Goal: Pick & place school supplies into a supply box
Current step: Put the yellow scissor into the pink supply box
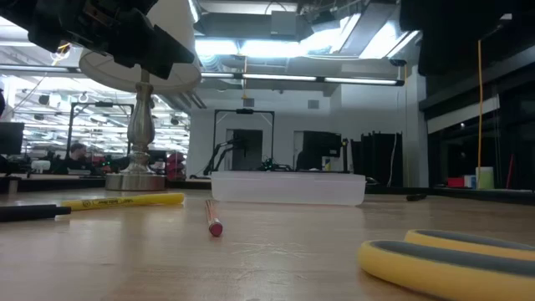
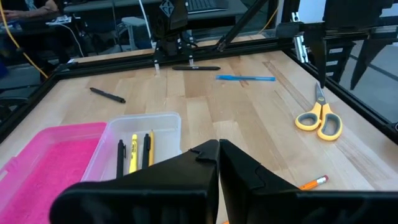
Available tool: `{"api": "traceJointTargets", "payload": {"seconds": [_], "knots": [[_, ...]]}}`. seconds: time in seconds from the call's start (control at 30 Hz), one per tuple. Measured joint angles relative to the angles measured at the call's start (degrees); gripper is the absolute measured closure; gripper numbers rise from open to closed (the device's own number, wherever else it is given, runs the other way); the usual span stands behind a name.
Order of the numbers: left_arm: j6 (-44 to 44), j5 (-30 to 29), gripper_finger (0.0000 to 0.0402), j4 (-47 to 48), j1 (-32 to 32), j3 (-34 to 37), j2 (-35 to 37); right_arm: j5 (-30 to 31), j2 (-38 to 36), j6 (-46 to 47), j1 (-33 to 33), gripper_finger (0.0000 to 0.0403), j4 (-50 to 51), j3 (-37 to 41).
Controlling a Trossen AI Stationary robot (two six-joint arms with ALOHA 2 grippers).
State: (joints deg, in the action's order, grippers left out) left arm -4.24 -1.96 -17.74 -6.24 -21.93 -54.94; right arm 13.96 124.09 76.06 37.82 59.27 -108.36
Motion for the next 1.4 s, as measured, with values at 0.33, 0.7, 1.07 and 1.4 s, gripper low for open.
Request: {"api": "traceJointTargets", "payload": {"seconds": [0.33, 0.7, 1.07, 1.4], "knots": [[0.01, 0.02, 0.0396, 0.02, -0.02, 0.0, 0.0, -2.76, 4.51, -0.23, -0.02, 0.0232, -2.79, 0.0], [0.03, 0.02, 0.0396, 0.0, 0.0, 0.0, 0.0, -4.63, 8.33, -1.41, -0.03, 0.0234, -3.33, 0.04], [0.03, 0.02, 0.0396, 0.0, 0.0, 0.0, 0.0, -4.58, 8.6, -2.96, -0.02, 0.0234, -3.3, 0.04], [0.03, 0.02, 0.0396, 0.0, 0.0, 0.0, 0.0, -1.47, 8.7, -3.05, -0.02, 0.0234, -3.08, 0.04]]}}
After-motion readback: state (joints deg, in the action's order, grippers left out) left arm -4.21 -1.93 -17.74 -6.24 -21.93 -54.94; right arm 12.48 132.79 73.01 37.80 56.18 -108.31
